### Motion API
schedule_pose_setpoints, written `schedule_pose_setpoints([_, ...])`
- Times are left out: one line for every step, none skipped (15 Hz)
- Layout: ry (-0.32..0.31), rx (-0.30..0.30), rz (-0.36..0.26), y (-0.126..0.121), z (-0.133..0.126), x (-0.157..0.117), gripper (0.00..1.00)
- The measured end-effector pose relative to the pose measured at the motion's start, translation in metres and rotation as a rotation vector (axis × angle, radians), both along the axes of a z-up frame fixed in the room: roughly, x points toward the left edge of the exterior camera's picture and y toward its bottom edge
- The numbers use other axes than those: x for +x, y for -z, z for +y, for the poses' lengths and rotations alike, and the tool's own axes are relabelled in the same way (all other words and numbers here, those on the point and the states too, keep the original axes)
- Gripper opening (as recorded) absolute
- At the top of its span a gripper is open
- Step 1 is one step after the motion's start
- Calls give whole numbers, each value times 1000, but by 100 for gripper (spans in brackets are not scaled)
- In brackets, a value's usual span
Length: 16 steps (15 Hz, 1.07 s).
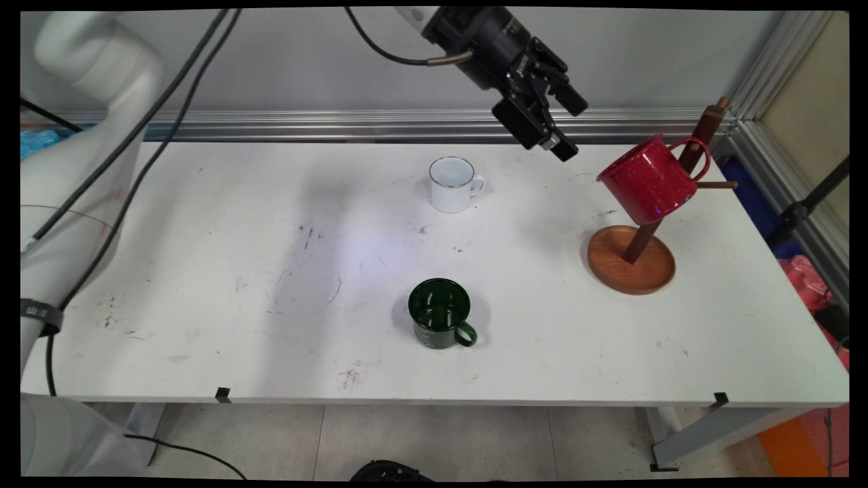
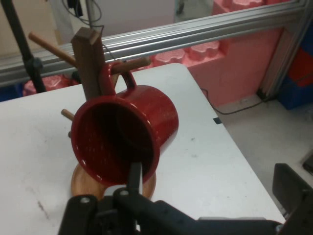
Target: Pick up the red mug from the rack
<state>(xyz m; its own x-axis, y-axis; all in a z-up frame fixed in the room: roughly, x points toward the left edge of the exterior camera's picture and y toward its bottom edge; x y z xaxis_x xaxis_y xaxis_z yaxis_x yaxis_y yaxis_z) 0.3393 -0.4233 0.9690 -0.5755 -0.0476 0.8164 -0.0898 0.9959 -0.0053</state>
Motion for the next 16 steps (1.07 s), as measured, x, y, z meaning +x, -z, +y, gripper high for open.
schedule_pose_setpoints([11, 0, 3, 3, -5, -2, 100])
schedule_pose_setpoints([23, 1, 6, 7, -11, -5, 100])
schedule_pose_setpoints([34, 2, 9, 11, -16, -8, 100])
schedule_pose_setpoints([43, 3, 12, 14, -21, -10, 100])
schedule_pose_setpoints([53, 6, 16, 19, -26, -13, 100])
schedule_pose_setpoints([61, 8, 18, 22, -30, -16, 100])
schedule_pose_setpoints([65, 10, 20, 25, -32, -18, 100])
schedule_pose_setpoints([72, 13, 22, 28, -36, -20, 100])
schedule_pose_setpoints([75, 15, 24, 31, -38, -21, 100])
schedule_pose_setpoints([80, 18, 26, 34, -41, -24, 100])
schedule_pose_setpoints([85, 21, 30, 38, -45, -27, 100])
schedule_pose_setpoints([89, 26, 35, 41, -48, -30, 100])
schedule_pose_setpoints([93, 29, 39, 44, -51, -32, 100])
schedule_pose_setpoints([97, 34, 44, 48, -54, -36, 100])
schedule_pose_setpoints([100, 39, 49, 51, -56, -39, 100])
schedule_pose_setpoints([103, 43, 52, 54, -58, -42, 100])
